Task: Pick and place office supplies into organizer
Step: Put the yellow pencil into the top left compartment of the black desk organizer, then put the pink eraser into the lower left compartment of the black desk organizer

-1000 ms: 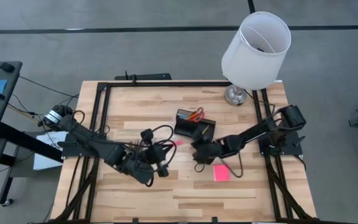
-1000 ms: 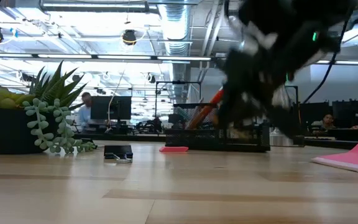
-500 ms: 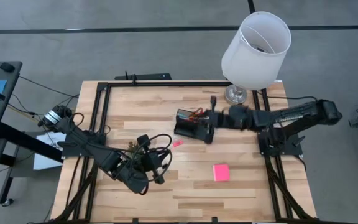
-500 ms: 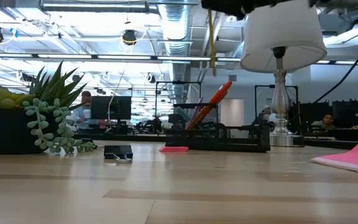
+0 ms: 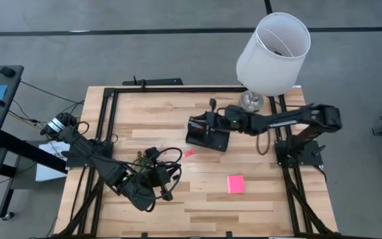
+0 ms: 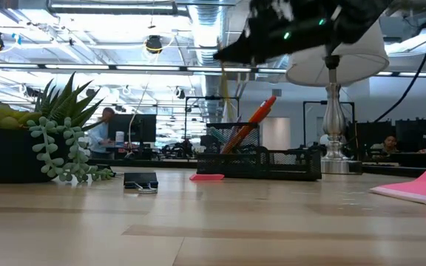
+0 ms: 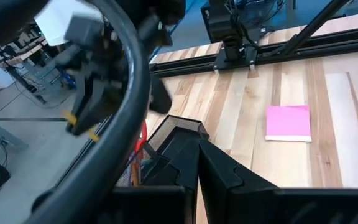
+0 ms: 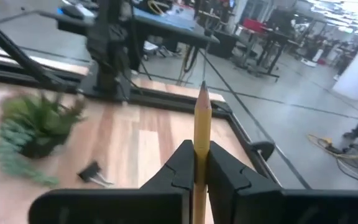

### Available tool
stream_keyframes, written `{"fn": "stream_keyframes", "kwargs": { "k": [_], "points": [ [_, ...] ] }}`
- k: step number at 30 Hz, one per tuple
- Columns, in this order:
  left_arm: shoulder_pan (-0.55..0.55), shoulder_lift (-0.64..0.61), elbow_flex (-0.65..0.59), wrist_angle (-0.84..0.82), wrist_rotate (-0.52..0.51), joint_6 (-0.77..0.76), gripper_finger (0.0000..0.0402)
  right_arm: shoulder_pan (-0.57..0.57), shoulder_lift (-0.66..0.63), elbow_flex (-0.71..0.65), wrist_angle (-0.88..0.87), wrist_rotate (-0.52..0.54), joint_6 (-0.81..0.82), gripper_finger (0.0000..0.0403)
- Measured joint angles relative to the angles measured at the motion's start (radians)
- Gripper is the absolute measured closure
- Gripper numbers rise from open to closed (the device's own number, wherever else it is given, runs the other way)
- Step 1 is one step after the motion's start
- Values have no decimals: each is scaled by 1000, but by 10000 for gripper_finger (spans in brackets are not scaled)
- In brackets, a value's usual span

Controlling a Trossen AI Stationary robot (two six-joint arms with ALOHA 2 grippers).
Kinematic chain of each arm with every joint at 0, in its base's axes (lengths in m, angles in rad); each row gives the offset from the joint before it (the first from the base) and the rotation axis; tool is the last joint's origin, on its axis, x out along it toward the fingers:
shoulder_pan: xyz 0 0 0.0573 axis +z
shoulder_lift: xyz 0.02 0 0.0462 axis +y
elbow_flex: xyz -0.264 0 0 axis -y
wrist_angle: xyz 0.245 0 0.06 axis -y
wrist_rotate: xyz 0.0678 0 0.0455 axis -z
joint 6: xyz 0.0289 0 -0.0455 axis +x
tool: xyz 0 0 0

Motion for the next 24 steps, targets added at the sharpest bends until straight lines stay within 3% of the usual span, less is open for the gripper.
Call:
{"fn": "stream_keyframes", "kwargs": {
  "k": [4,11,17,24],
  "points": [
    [1,0,0,-9,0,-1,402,-18,108,0,103,3,15,385],
    [1,0,0,-16,0,-3,402,-42,208,-1,132,7,29,340],
    [1,0,0,-19,0,-19,402,-52,198,-1,130,12,23,319],
    [1,0,0,-25,1,-64,401,-23,34,-1,96,40,20,295]
  ]
}}
